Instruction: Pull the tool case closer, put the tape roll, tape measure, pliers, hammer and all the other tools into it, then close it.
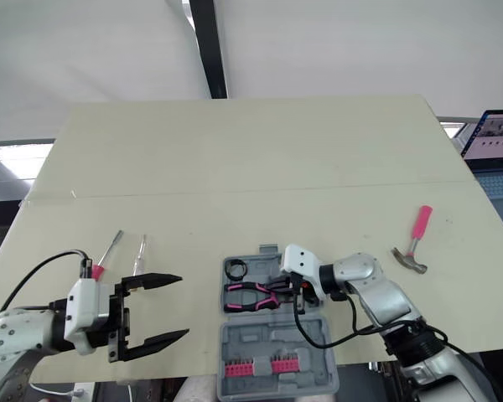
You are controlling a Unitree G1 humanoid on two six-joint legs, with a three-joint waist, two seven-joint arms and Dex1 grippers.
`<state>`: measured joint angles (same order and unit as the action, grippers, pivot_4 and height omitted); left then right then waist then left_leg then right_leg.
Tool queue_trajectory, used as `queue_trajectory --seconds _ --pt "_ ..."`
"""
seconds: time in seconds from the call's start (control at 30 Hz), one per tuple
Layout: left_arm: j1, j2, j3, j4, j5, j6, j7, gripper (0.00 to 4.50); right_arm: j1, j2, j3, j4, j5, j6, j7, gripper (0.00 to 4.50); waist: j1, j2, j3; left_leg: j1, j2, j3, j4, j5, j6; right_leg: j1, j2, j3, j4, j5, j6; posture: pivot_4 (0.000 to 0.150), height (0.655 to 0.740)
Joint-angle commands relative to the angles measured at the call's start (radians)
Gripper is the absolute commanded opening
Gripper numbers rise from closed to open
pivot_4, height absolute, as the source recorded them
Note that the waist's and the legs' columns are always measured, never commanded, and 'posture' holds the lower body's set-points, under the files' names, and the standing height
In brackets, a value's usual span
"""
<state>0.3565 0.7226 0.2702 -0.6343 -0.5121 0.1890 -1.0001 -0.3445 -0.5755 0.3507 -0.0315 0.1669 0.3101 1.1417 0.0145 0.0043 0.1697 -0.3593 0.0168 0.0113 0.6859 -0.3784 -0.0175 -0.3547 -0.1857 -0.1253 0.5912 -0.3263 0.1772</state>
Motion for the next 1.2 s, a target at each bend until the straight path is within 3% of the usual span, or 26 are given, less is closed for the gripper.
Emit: queue_trajectory --seconds 0.03,0.73,1.2 --pt "0.007 0.003 0.019 -0.04 -0.026 -0.006 0.005 4.5 -0.003 0.004 0.018 0.021 -0.02 0.004 0.0 0.06 -0.001 0.0 0.0 0.0 0.0 0.0 0.0 0.0 0.0 0.0 0.0 0.0 0.0 0.0 0.0 0.15 0.74" --pt "0.011 0.009 0.022 -0.03 -0.017 -0.017 -0.006 4.5 0.008 -0.032 0.11 0.088 -0.125 0.013 0.001 0.06 -0.003 -0.001 -0.002 0.007 0.0 0.0 -0.002 0.0 0.0 0.008 0.0 0.0 -0.001 0.0 0.0 0.15 0.74" --pt "-0.13 0.048 -0.022 -0.115 -0.07 0.166 0.097 4.5 0.026 -0.045 0.136 0.091 -0.155 0.003 -0.003 0.06 0.001 -0.001 -0.015 0.011 0.0 -0.003 -0.003 0.0 0.0 0.013 0.0 -0.002 -0.003 0.0 0.0 0.15 0.74"
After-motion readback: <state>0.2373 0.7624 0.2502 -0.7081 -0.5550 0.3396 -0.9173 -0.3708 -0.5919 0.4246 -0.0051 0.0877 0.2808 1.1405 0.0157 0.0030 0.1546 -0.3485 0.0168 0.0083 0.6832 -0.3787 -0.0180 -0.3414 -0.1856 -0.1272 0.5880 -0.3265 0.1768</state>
